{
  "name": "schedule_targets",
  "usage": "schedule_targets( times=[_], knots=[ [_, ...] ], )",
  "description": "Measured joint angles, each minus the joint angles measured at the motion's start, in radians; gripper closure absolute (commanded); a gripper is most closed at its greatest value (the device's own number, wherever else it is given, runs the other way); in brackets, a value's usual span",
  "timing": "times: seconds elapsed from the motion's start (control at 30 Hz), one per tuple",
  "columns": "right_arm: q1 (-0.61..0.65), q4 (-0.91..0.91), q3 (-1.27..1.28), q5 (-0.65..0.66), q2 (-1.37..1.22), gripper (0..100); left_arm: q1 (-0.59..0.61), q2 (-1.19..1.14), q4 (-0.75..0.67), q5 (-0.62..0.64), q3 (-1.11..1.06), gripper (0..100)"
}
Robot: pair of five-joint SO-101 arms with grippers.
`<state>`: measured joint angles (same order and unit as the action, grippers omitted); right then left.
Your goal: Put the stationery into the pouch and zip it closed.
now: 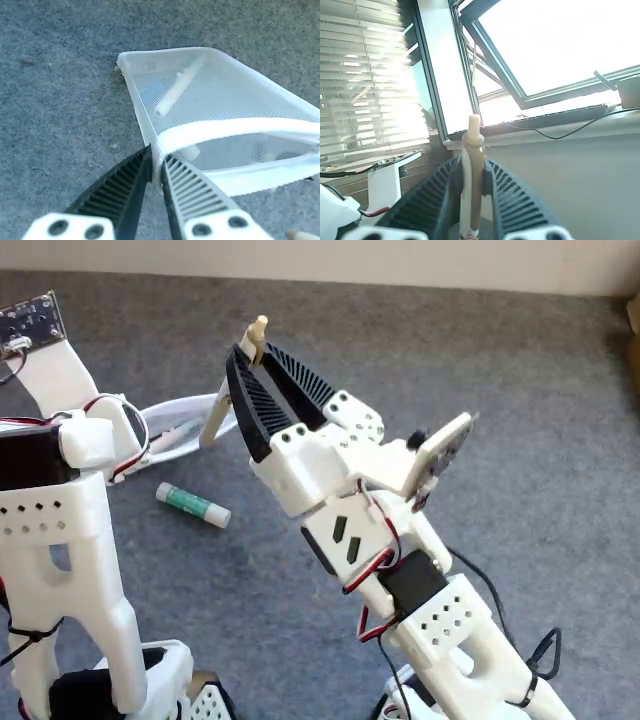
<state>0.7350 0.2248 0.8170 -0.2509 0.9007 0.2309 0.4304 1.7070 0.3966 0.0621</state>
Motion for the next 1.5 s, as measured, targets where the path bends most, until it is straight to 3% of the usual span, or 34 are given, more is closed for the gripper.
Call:
schedule_targets(
  times=[0.33, 0.6, 1.5],
  knots=[
    [-0.009, 0.052, 0.015, 0.000, -0.086, 99.1, 0.002, 0.000, 0.000, 0.000, 0.000, 99],
    [-0.080, 0.253, 0.014, -0.005, -0.299, 99.1, 0.028, 0.000, 0.000, 0.000, 0.000, 99],
    [-0.057, 0.276, -0.115, -0.003, -0.339, 99.3, 0.034, 0.000, 0.000, 0.000, -0.002, 99]
  ],
)
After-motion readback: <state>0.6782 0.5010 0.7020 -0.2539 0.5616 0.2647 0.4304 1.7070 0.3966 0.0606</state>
